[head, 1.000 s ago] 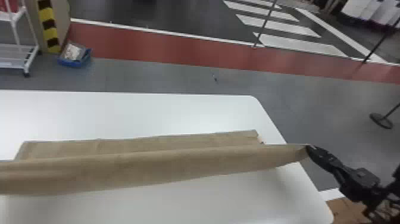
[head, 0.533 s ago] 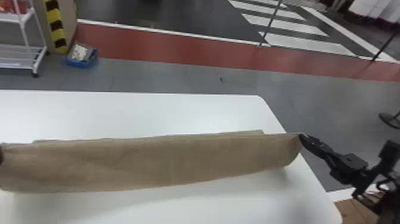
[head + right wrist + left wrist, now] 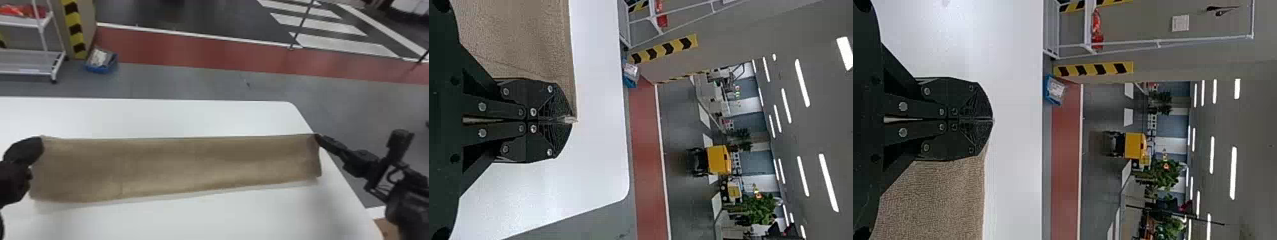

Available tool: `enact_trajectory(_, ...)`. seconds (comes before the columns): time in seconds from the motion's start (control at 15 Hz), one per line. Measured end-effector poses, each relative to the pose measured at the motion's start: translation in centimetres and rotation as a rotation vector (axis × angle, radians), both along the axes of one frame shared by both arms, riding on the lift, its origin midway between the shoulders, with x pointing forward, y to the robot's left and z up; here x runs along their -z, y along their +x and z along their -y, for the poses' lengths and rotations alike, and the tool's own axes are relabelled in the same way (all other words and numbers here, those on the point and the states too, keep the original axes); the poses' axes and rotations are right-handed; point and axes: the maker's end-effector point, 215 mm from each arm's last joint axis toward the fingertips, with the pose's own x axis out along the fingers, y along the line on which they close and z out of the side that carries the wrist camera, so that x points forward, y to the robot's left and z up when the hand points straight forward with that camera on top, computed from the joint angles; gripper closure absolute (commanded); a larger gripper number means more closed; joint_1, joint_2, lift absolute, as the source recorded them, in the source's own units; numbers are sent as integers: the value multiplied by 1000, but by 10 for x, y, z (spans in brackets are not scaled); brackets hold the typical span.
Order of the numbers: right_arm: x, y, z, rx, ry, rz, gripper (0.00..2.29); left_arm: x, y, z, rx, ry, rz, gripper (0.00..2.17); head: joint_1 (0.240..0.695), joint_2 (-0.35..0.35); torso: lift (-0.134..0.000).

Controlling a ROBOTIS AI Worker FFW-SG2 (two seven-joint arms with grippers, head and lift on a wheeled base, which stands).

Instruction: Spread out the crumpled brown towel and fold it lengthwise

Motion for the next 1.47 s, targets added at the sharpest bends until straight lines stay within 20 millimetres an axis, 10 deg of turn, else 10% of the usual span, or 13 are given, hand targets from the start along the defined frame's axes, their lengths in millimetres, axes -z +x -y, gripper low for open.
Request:
enact_trajectory(0.6,20,25,-8,3,-50,-24,1399,12,15,-8,-23,66,-13,1372,695,-238,-124)
enact_trajectory(0.67,22,27,-10,4,-58,-27,1150,13,15,-8,-23,73,-14,1268,695,-234,-124)
enact_trajectory(0.87,25,32,-13,16,-86,-15,49,15,16,-9,-27,82,-6,46,695,-230,-124)
enact_trajectory(1.47,3,-5,3,48,-95,75,53,-56,22,-14,-50,61,232,43,695,-248,-124)
